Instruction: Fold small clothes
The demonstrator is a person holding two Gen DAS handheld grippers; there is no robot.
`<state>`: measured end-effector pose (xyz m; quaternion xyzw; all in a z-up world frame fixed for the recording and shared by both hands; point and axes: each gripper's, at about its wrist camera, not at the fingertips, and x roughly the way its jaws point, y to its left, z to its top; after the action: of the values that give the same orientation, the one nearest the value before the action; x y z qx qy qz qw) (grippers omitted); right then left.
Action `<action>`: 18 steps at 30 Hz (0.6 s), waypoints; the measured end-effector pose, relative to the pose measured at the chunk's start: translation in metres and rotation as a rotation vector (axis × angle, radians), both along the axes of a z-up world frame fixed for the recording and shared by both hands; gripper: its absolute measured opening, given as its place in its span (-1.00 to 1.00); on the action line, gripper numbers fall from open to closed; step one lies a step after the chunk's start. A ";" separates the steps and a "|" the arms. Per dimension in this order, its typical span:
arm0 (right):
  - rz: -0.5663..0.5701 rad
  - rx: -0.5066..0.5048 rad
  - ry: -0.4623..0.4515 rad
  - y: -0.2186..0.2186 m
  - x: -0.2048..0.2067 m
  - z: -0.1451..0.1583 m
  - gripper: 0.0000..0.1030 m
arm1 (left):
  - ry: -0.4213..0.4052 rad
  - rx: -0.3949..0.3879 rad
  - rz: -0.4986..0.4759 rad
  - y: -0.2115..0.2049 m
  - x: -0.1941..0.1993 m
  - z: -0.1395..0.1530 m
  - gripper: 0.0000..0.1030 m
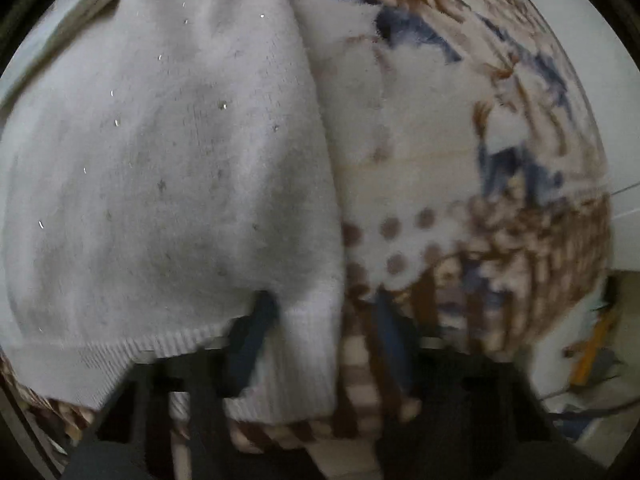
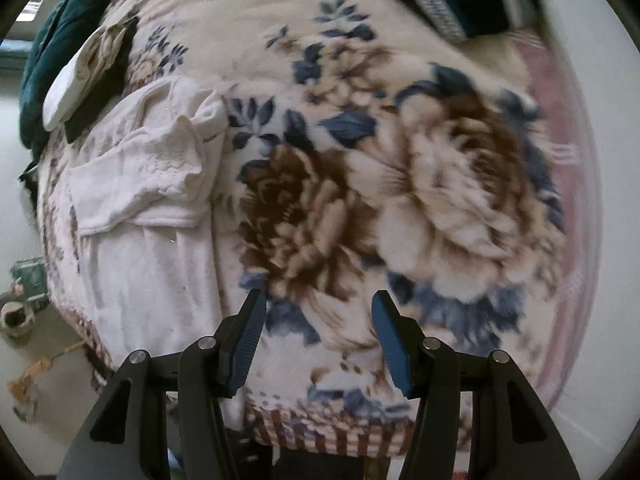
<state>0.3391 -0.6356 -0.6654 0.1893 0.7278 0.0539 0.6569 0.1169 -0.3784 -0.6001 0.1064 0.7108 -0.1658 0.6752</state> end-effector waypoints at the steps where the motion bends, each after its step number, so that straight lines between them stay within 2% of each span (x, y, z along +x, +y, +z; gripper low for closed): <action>1: -0.007 0.031 -0.003 0.002 0.005 -0.005 0.11 | -0.012 -0.003 0.004 0.003 0.002 0.002 -0.96; 3: -0.039 0.132 -0.026 0.003 0.022 -0.019 0.11 | -0.041 -0.050 0.046 0.013 0.010 0.015 -0.95; 5: -0.052 0.259 -0.091 0.007 0.043 -0.032 0.11 | -0.064 -0.058 0.083 0.022 0.017 0.026 -0.96; 10: -0.104 0.385 -0.091 0.023 0.091 -0.081 0.11 | -0.094 -0.091 0.174 0.036 0.029 0.061 -0.96; 15: -0.222 0.586 -0.095 0.037 0.126 -0.115 0.11 | -0.119 -0.140 0.179 0.038 0.028 0.085 -0.96; 17: -0.220 0.629 -0.096 0.045 0.132 -0.119 0.14 | -0.130 -0.148 0.164 0.040 0.026 0.088 -0.96; 18: -0.200 0.622 -0.102 0.050 0.133 -0.118 0.22 | -0.129 -0.153 0.162 0.047 0.026 0.089 -0.96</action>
<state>0.4726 -0.5858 -0.7830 0.4485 0.6205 0.2183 0.6051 0.1432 -0.3315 -0.5109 0.0074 0.6576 -0.1571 0.7368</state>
